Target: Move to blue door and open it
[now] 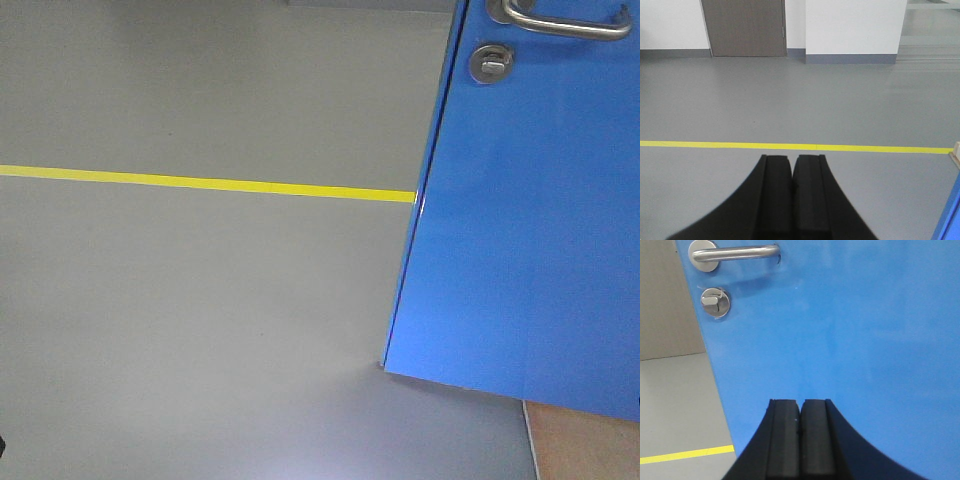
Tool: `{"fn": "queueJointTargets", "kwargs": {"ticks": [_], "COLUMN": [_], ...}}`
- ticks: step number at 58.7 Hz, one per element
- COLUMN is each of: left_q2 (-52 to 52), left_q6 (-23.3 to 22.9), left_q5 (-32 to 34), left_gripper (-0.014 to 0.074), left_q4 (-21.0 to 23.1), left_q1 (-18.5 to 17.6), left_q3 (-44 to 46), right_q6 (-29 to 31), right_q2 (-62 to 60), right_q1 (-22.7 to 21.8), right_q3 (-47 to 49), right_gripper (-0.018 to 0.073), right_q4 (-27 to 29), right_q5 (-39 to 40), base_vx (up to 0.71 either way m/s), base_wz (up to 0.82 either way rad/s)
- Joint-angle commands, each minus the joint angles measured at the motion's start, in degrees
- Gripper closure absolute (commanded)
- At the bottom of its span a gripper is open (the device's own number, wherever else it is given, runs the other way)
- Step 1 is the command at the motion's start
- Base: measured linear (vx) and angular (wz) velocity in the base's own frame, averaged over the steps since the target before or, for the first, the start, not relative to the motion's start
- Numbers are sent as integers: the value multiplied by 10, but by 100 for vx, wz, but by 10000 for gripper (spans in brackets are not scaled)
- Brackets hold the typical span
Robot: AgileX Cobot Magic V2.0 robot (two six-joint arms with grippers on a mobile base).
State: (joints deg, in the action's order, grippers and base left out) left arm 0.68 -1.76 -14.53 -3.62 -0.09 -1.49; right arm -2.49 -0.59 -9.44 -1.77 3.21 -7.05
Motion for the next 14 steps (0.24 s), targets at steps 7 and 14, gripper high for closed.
{"fn": "queueJointTargets", "kwargs": {"ticks": [7,14], "left_q2": [6,6], "left_q6": [-1,-1], "left_q5": [44,44], "left_gripper": [524,524], "left_q4": [3,3], "left_q1": [-3,-3], "left_q3": [15,15], "right_q6": [0,0], "right_q2": [-8,-8], "right_q1": [-2,-2], "right_q3": [-1,-1], "right_gripper": [547,547], "right_q4": [-6,-6], "right_q5": [48,48], "base_vx": [0,0], "base_wz": [0,0]}}
